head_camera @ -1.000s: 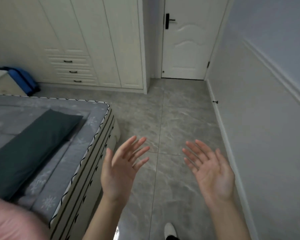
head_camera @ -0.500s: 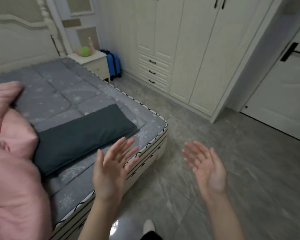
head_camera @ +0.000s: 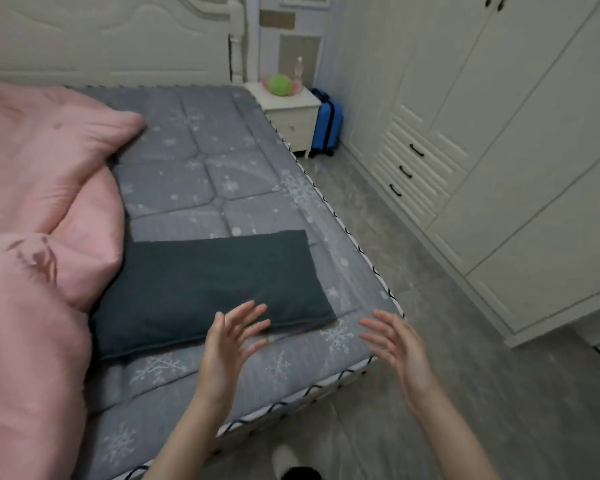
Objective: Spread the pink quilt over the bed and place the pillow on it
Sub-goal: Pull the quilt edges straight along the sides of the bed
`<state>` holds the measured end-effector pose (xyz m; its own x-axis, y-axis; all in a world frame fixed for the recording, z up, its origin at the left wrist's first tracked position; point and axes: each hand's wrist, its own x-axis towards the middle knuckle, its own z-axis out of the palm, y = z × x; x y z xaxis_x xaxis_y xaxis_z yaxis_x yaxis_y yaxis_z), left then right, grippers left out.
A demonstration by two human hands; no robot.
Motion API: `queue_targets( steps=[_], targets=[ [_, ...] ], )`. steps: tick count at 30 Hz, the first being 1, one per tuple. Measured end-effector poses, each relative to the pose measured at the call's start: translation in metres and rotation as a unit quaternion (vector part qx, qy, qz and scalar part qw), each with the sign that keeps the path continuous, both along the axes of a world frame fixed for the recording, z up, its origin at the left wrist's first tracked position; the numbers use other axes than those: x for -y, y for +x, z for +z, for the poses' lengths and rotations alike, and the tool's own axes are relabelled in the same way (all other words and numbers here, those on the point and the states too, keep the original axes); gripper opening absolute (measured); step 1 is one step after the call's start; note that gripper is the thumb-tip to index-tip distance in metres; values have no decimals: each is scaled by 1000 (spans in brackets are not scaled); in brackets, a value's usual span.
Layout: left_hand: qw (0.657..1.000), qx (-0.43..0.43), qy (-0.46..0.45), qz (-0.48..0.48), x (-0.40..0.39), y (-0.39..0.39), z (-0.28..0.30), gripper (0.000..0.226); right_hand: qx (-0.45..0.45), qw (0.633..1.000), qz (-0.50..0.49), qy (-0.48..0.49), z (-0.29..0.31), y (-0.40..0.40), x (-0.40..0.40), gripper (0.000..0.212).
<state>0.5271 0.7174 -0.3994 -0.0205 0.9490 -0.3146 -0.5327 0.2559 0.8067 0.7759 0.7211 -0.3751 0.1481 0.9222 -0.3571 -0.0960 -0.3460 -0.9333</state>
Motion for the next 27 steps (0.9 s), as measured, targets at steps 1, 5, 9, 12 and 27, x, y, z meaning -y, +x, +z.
queue_targets(
  steps=[1,5,9,12,27],
  targets=[
    [1000,-17,-16,13,-22,-9,-13,49,2,1000,17,-9,-11,-10,-37,74],
    [990,-95,-97,40,-83,-46,-58,44,46,989,105,-91,-72,-68,-145,25],
    [960,-237,-136,54,-135,-92,-115,17,131,951,240,-144,-143,-129,-219,18],
    [928,-348,-129,39,-159,-120,-153,40,244,904,333,-107,-184,-153,-256,44],
    [488,-811,-122,-298,-244,-234,-308,97,645,585,490,-41,-321,-222,-329,105]
  ],
)
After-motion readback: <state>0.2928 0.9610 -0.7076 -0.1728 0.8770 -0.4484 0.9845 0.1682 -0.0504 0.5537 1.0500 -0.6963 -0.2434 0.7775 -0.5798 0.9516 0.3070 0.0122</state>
